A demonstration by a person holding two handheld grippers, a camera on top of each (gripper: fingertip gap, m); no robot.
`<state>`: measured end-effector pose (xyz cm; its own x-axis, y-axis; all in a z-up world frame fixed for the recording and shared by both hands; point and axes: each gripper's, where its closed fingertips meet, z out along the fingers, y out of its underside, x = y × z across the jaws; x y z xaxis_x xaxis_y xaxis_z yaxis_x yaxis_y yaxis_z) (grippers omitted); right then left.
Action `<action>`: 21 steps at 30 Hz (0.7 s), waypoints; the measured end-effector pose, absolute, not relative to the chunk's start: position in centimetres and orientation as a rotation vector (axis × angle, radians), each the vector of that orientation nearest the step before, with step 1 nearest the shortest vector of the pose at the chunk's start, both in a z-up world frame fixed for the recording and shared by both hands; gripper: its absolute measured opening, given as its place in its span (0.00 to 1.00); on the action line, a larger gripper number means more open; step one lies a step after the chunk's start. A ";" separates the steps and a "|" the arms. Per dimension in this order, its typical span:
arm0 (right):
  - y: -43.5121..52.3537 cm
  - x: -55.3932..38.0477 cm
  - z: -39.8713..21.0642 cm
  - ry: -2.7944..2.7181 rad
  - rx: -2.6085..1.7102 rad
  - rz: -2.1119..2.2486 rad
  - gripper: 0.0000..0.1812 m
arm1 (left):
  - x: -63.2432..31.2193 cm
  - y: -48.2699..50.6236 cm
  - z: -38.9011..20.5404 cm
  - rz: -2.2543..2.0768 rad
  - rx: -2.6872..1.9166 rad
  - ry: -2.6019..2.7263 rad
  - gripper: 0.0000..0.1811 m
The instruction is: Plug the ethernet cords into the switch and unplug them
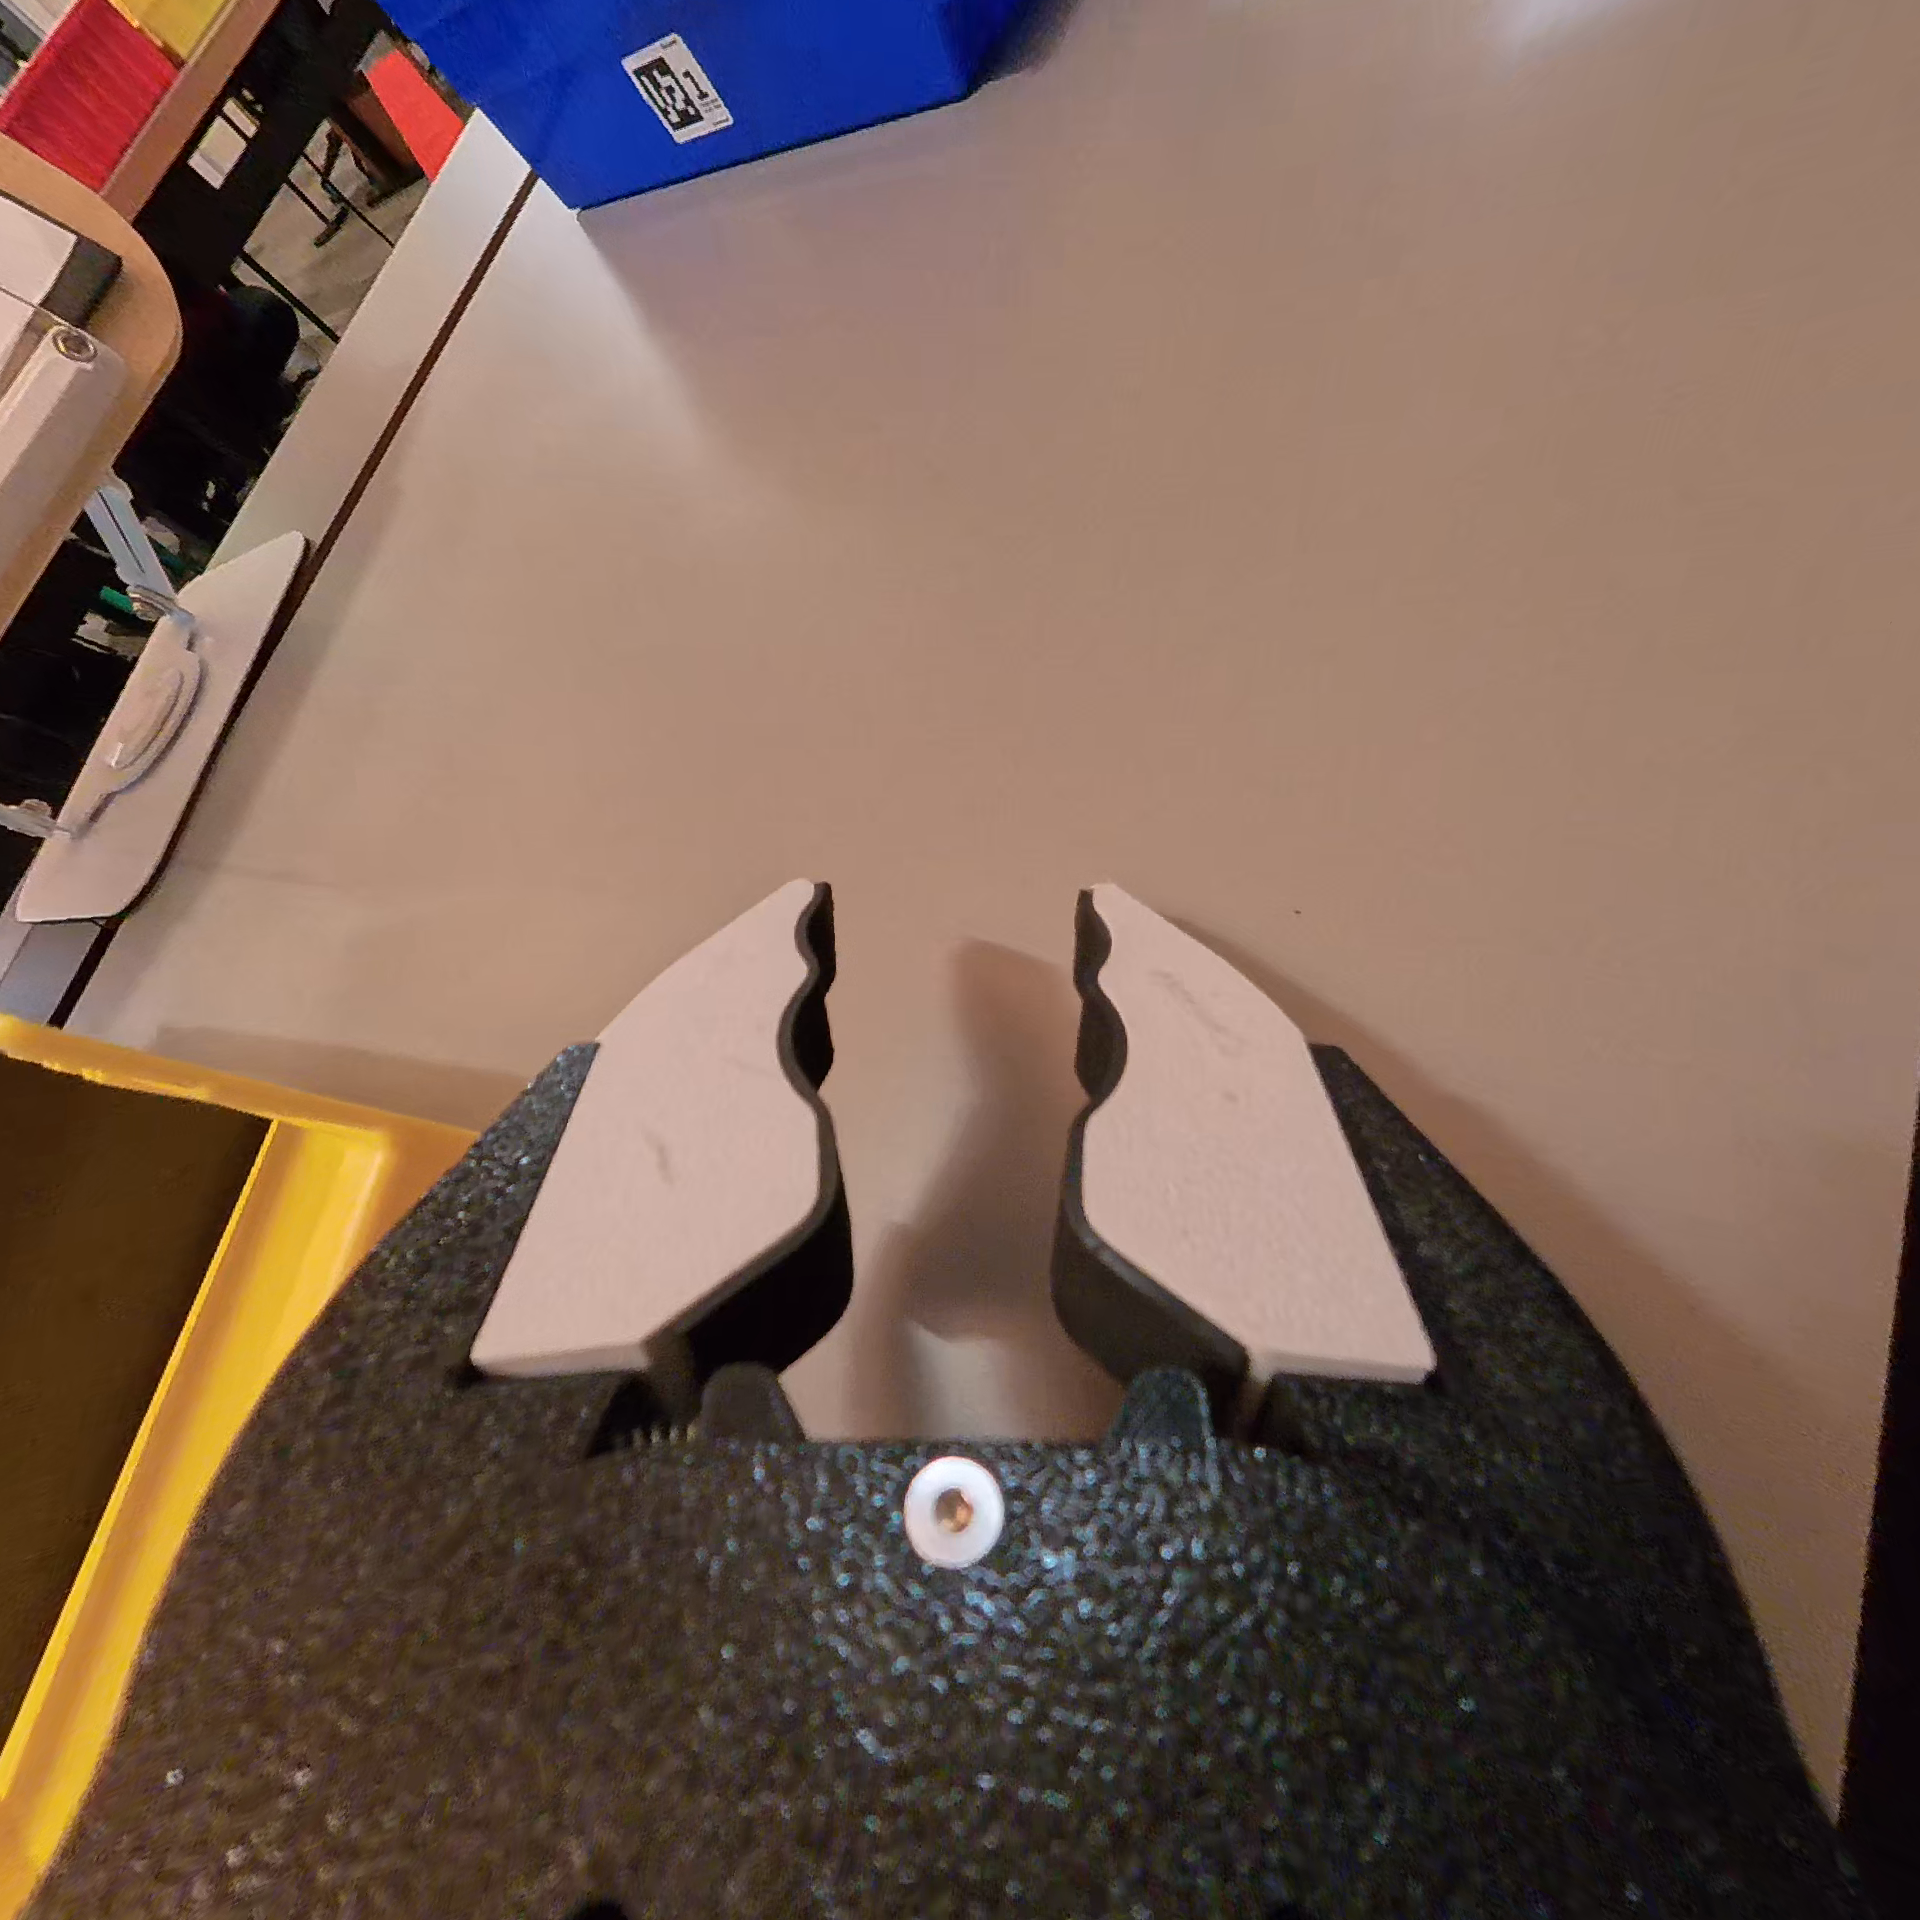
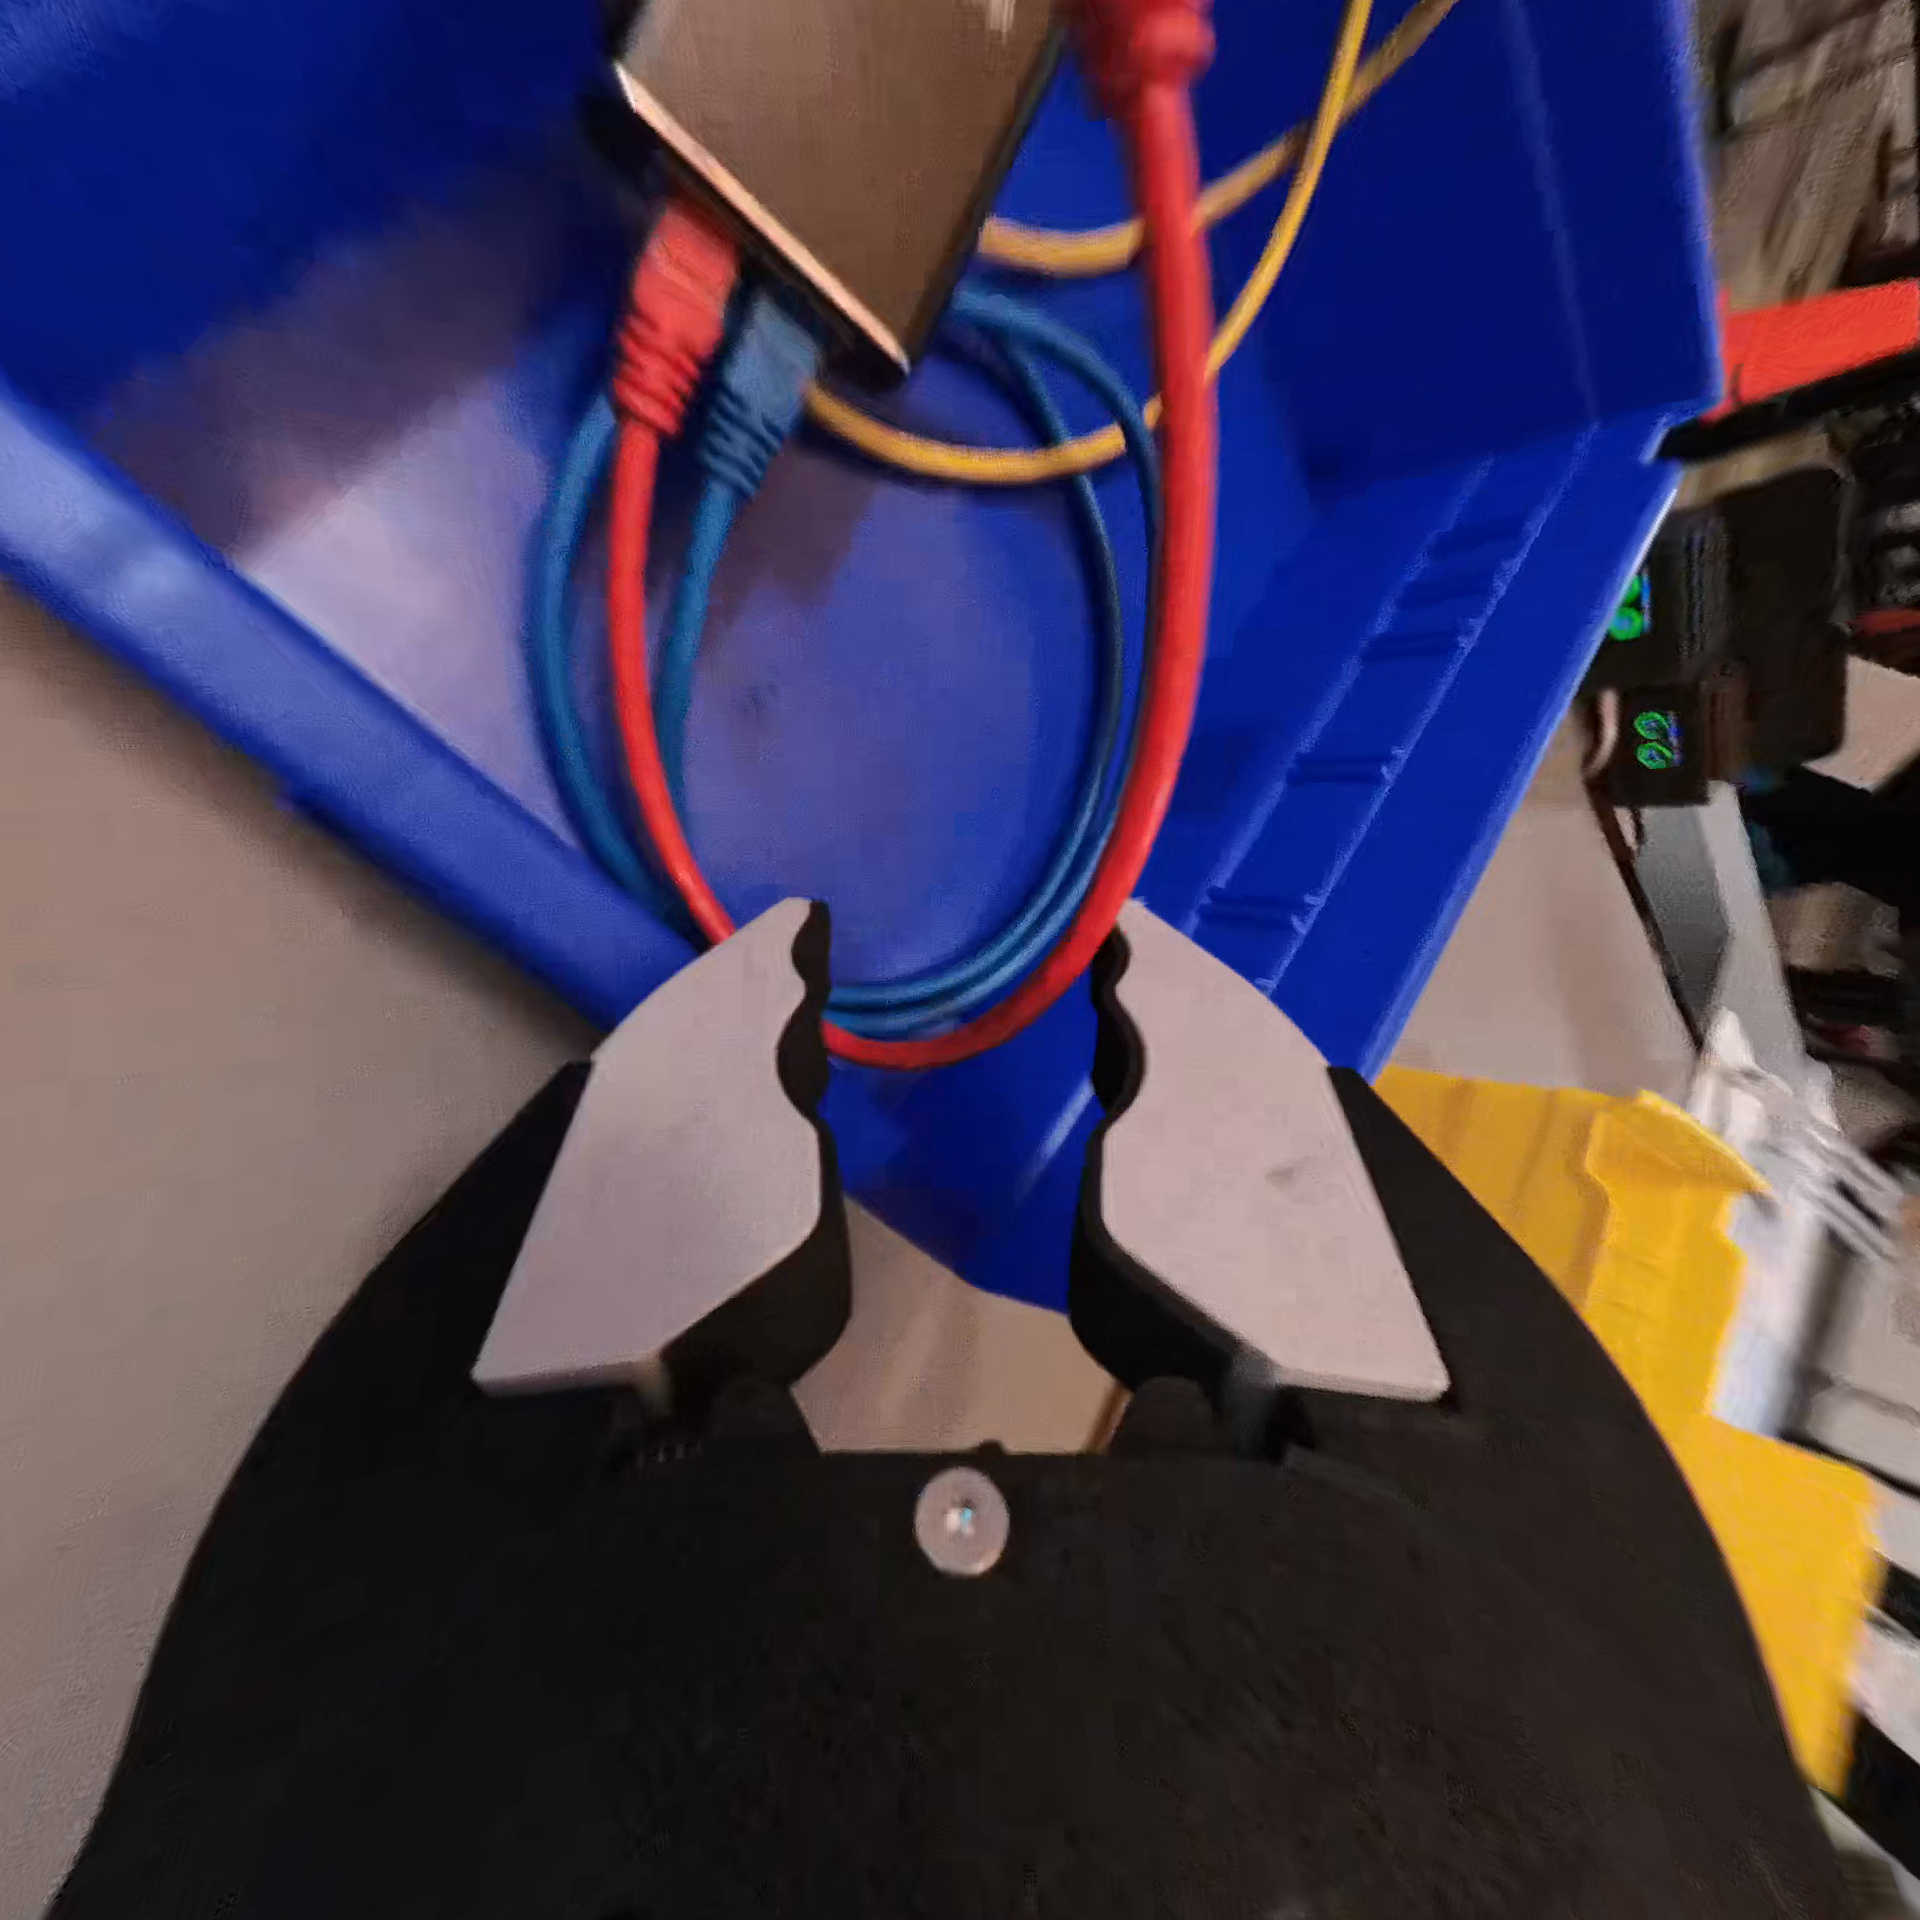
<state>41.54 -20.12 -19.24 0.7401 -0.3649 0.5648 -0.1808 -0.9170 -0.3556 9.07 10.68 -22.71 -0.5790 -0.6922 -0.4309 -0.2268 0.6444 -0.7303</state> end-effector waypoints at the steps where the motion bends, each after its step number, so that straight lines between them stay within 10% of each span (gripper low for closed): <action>1: -19.6 40.9 -18.7 0.435 -2.590 -0.900 0.33 | 9.1 10.7 -22.7 -0.818 -0.712 2.134 0.24; 11: -19.5 38.7 -16.6 0.553 -2.323 -0.749 0.46 | 9.2 10.8 -22.8 -0.823 -0.741 2.144 0.24; 16: -17.3 36.9 -15.0 0.390 -2.252 -0.701 0.01 | 9.2 10.8 -22.9 -0.827 -0.748 2.150 0.24; 21: -21.9 42.4 -14.4 1.045 -2.132 -0.654 0.00 | 9.2 10.8 -23.0 -0.837 -0.762 2.167 0.24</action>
<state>42.37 -21.95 -14.41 0.5542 -0.8201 0.1426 -0.4863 -0.4580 -0.7441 9.21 10.76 -23.00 -0.5952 -0.7079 -0.3803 -0.2684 0.6213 -0.7362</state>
